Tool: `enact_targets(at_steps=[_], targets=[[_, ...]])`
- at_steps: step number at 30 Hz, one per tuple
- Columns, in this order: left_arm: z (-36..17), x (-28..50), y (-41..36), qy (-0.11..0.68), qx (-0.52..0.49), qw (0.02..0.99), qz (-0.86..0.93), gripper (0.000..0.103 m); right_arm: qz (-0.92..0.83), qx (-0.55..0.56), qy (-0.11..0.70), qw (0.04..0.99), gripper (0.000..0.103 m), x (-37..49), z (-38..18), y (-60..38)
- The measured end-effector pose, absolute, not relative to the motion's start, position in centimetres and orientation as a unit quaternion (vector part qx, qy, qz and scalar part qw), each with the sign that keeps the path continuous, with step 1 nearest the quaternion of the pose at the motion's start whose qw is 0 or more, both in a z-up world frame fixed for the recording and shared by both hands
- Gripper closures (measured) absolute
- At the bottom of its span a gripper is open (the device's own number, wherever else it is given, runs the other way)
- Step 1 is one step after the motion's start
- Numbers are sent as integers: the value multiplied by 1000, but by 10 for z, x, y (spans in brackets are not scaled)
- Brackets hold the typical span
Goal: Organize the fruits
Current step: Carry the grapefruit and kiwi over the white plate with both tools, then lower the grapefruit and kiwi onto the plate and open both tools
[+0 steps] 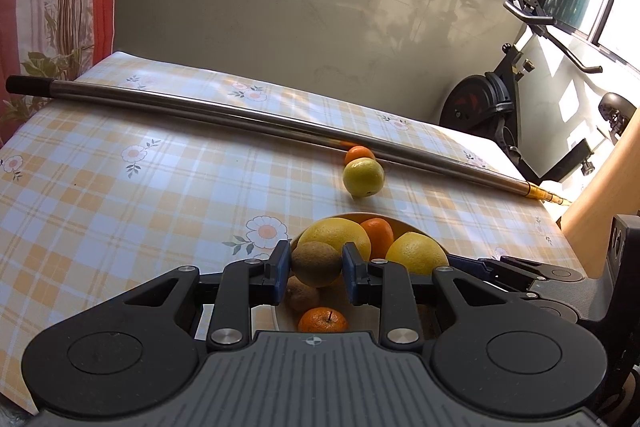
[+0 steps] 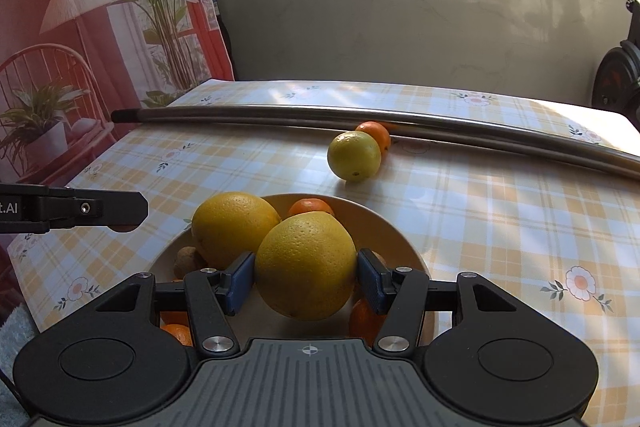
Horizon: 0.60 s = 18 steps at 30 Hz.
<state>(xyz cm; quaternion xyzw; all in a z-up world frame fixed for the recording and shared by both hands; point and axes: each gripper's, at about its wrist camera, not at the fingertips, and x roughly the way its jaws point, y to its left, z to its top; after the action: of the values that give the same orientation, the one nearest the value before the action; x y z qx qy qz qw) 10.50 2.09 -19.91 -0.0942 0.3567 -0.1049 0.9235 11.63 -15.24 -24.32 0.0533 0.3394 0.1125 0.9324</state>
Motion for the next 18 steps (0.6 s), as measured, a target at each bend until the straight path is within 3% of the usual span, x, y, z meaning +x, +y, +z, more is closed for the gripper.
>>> enact_targets(at_steps=[18], targets=[[-210, 103, 10, 382, -75, 914, -113, 74, 84, 106, 295, 946, 51, 97, -227, -181]])
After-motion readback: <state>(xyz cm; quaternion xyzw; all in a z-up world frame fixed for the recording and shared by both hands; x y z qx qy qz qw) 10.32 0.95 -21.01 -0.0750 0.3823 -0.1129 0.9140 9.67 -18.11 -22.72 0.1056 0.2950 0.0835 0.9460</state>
